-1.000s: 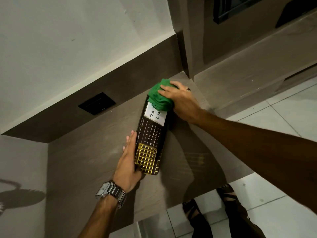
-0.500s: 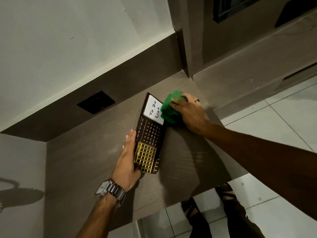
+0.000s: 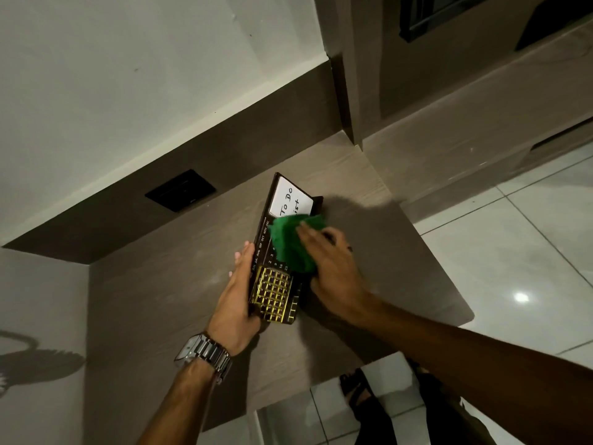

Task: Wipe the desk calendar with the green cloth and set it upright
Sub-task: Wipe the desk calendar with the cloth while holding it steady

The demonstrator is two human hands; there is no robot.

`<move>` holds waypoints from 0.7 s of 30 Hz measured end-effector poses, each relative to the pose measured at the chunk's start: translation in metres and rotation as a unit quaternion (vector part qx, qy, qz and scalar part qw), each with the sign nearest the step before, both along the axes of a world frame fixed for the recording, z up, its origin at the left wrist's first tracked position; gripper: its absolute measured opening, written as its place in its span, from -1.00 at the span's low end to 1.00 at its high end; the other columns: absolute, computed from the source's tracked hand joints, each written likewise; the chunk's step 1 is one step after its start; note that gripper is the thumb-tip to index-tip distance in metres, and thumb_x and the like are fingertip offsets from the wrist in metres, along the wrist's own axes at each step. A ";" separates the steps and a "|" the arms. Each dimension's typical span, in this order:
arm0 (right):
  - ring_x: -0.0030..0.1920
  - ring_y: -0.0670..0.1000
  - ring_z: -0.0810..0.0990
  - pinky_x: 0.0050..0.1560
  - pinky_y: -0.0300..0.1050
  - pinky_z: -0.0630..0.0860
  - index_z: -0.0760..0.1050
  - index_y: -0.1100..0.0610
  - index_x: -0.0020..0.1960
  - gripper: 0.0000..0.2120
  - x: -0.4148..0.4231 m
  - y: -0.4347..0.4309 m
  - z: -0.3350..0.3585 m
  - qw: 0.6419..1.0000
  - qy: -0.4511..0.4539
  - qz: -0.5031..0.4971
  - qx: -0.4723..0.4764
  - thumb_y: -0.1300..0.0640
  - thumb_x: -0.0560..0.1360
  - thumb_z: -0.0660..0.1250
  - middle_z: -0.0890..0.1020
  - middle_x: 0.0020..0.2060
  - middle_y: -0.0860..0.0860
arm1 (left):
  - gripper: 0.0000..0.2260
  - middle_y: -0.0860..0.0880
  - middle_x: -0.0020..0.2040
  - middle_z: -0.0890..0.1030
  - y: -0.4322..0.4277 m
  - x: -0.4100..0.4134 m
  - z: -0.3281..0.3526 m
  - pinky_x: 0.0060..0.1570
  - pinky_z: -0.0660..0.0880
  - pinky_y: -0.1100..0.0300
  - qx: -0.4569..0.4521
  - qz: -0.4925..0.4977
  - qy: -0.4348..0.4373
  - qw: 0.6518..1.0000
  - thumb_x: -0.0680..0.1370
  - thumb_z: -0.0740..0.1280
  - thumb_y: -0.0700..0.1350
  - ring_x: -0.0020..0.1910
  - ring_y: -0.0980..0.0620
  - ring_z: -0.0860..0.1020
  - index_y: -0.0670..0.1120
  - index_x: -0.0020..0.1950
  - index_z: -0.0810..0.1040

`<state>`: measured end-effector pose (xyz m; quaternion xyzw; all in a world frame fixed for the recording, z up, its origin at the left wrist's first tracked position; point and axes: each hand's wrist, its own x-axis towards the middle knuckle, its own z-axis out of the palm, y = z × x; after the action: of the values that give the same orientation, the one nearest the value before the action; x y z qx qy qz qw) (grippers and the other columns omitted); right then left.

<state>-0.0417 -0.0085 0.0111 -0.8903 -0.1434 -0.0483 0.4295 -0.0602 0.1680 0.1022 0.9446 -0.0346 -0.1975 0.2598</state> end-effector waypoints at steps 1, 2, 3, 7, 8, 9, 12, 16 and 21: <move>0.36 0.16 0.35 0.24 0.19 0.45 0.33 0.00 0.46 -0.38 -0.008 0.009 0.004 0.999 -0.014 0.040 0.024 0.26 0.44 0.40 0.36 0.45 0.13 | -0.03 0.03 0.55 -0.09 0.001 -0.001 -0.001 0.49 0.06 -0.16 0.004 -0.001 -0.008 1.000 0.37 0.33 -0.44 0.53 -0.07 -0.06 0.12 0.50 -0.19; 0.34 0.17 0.35 0.21 0.17 0.47 0.34 0.05 0.43 -0.34 -0.017 0.016 0.006 0.993 -0.062 0.098 0.003 0.25 0.38 0.45 0.39 0.42 0.14 | -0.08 -0.08 0.57 0.02 0.002 -0.001 -0.002 0.46 0.19 -0.14 0.007 0.001 -0.017 1.000 0.39 0.32 -0.43 0.53 -0.15 0.09 0.07 0.52 -0.16; 0.31 0.19 0.32 0.15 0.16 0.50 0.32 0.10 0.43 -0.25 -0.027 0.020 0.007 0.979 -0.120 0.153 -0.058 0.24 0.28 0.51 0.40 0.41 0.13 | -0.13 -0.16 0.55 0.15 0.002 -0.001 -0.002 0.40 0.30 -0.12 0.005 0.011 -0.020 1.000 0.42 0.31 -0.41 0.47 -0.18 0.24 0.04 0.53 -0.12; 0.33 0.23 0.28 0.12 0.21 0.49 0.32 0.09 0.45 -0.14 -0.005 0.004 0.001 0.955 -0.154 0.219 -0.130 0.20 0.21 0.59 0.40 0.43 0.07 | -0.16 -0.17 0.50 0.27 0.005 -0.002 -0.001 0.30 0.39 0.00 -0.007 0.028 -0.025 0.999 0.41 0.32 -0.40 0.40 -0.17 0.36 0.06 0.53 -0.04; 0.32 0.27 0.33 0.11 0.24 0.51 0.38 0.11 0.43 -0.19 0.005 -0.001 0.000 0.967 -0.139 0.176 -0.121 0.25 0.22 0.58 0.44 0.41 0.09 | -0.10 -0.16 0.53 0.19 0.006 -0.001 -0.001 0.31 0.37 -0.04 -0.015 0.030 -0.010 0.999 0.39 0.35 -0.41 0.44 -0.17 0.30 0.10 0.52 -0.07; 0.29 0.31 0.38 0.06 0.28 0.53 0.42 0.12 0.40 -0.22 0.014 -0.003 0.002 0.978 -0.120 0.130 -0.114 0.32 0.22 0.57 0.47 0.39 0.10 | -0.04 -0.15 0.56 0.10 0.006 0.000 0.001 0.32 0.36 -0.09 -0.024 0.034 0.015 0.999 0.36 0.38 -0.41 0.46 -0.18 0.24 0.16 0.52 -0.10; 0.28 0.24 0.41 0.02 0.23 0.54 0.37 0.01 0.40 -0.28 0.007 0.011 -0.003 0.980 -0.130 0.119 -0.089 0.29 0.30 0.49 0.45 0.37 0.04 | -0.03 -0.16 0.54 0.14 0.005 0.001 0.001 0.23 0.44 0.00 -0.045 0.041 0.030 0.998 0.36 0.38 -0.42 0.43 -0.17 0.29 0.18 0.51 -0.09; 0.38 0.15 0.25 0.17 0.16 0.33 0.30 -0.06 0.44 -0.26 -0.005 0.018 -0.015 0.915 -0.259 0.271 -0.150 0.13 0.34 0.52 0.28 0.45 -0.08 | -0.22 -0.19 0.44 0.36 0.004 -0.001 0.000 0.30 0.41 -0.08 -0.048 0.046 -0.025 0.997 0.45 0.30 -0.38 0.36 -0.18 0.40 0.04 0.53 0.01; 0.35 0.23 0.31 0.19 0.26 0.38 0.41 -0.01 0.41 -0.27 0.051 -0.020 -0.005 0.952 -0.175 0.152 -0.201 0.15 0.29 0.58 0.42 0.43 0.04 | 0.03 -0.14 0.57 0.05 0.006 -0.001 0.002 0.34 0.29 -0.33 -0.034 0.031 0.031 0.998 0.34 0.40 -0.40 0.50 -0.23 0.12 0.28 0.48 -0.16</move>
<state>0.0091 -0.0281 0.0063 -0.9037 -0.3561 -0.1074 0.2119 -0.0611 0.1745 0.1043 0.9291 -0.0034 -0.2173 0.2992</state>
